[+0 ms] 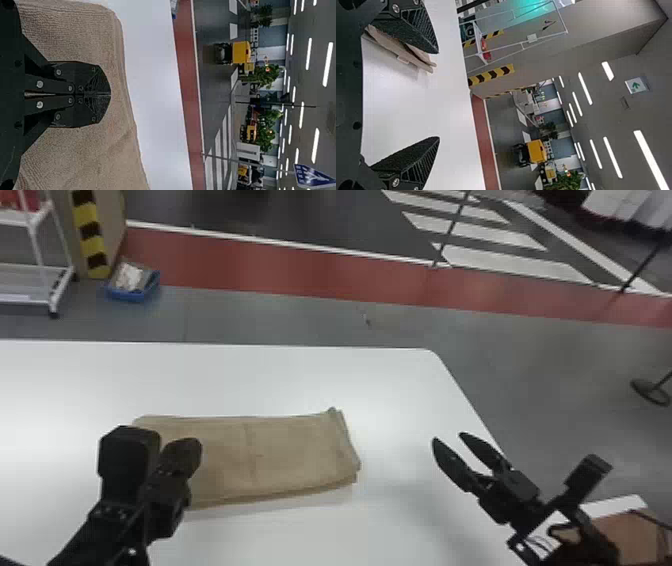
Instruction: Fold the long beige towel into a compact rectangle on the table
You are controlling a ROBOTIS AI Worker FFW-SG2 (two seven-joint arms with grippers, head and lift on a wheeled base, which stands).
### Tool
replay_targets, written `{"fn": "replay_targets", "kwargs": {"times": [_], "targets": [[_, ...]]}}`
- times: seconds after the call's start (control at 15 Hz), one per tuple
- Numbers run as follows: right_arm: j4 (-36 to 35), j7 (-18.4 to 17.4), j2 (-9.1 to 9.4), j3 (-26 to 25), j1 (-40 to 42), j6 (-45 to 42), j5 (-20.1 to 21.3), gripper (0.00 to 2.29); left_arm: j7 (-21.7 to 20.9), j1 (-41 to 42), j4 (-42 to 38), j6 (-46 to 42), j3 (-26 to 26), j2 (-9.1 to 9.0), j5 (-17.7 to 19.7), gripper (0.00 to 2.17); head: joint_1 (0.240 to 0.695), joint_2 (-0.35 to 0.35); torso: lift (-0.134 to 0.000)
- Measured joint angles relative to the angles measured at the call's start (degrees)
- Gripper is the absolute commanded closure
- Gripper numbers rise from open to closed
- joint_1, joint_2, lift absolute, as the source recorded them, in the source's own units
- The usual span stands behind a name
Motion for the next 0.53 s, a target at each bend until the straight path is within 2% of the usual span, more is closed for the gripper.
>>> {"fn": "replay_targets", "kwargs": {"times": [0.2,0.53], "targets": [[-1.72,-4.29,0.89,3.53,0.64,1.15,0.95,0.16,-0.04,0.04,0.15,0.19,0.28,0.65,-0.61,1.92,0.695,-0.35,-0.124],[-5.91,-17.57,0.93,10.8,-1.04,11.56,4.18,0.26,-0.32,-0.15,1.09,0.31,0.26,0.71,-1.75,1.92,0.695,-0.296,-0.124]]}}
